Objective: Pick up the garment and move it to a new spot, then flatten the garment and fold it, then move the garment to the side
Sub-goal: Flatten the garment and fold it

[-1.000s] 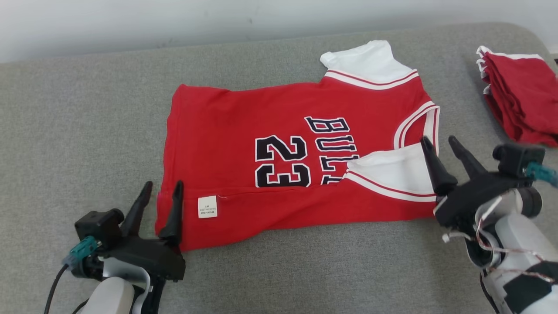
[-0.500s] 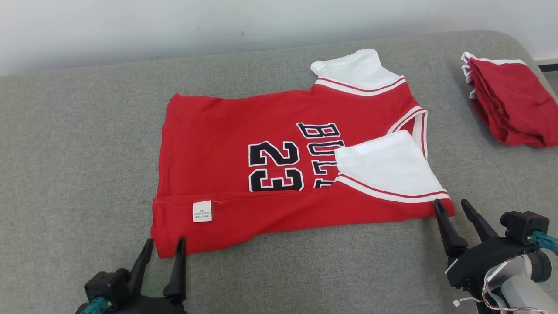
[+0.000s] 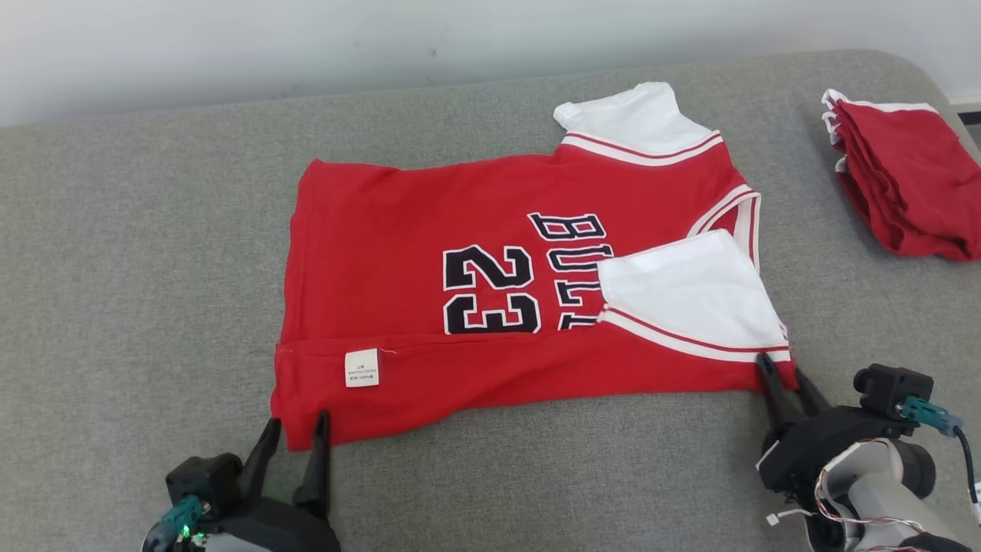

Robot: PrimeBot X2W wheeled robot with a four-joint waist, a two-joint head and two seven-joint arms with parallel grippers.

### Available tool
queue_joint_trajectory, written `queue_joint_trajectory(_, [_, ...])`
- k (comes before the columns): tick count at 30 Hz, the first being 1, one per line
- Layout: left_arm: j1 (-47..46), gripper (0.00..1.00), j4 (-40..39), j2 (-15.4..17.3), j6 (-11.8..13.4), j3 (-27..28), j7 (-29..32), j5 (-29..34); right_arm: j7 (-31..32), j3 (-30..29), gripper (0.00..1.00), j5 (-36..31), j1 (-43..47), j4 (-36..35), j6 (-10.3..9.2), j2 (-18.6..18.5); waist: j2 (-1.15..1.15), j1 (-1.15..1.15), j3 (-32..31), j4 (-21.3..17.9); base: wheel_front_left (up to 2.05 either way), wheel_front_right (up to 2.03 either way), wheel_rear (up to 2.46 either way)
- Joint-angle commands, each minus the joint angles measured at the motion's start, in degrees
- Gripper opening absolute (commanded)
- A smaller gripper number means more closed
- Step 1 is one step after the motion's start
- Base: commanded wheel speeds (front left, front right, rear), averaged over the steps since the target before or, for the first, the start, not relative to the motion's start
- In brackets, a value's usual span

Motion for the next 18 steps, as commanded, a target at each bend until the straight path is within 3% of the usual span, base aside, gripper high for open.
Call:
queue_joint_trajectory(1, [-1.0, 0.0, 0.7, 0.0, -0.1, 0.3, -0.1, -0.1, -0.7, 0.1, 0.0, 0.6, -0.9, 0.9, -0.16, 0.5, 0.0, 0.0, -0.4, 0.1, 0.0, 0.0, 0.0])
queue_joint_trajectory(7, [-1.2, 0.0, 1.3, 0.3, -1.1, 1.7, -0.1, 0.2, -2.4, 2.2, 0.0, 1.0, -0.5, 1.6, -0.16, 0.2, 0.0, 0.0, -2.6, 0.3, 0.0, 0.0, 0.0])
queue_joint_trajectory(18, [9.1, 0.0, -6.4, -0.2, 0.2, 4.7, -0.1, 1.2, -3.0, 4.3, 0.0, 2.7, 7.2, -4.3, -0.16, -2.9, 0.0, 0.0, -8.3, 1.7, 0.0, 0.0, 0.0])
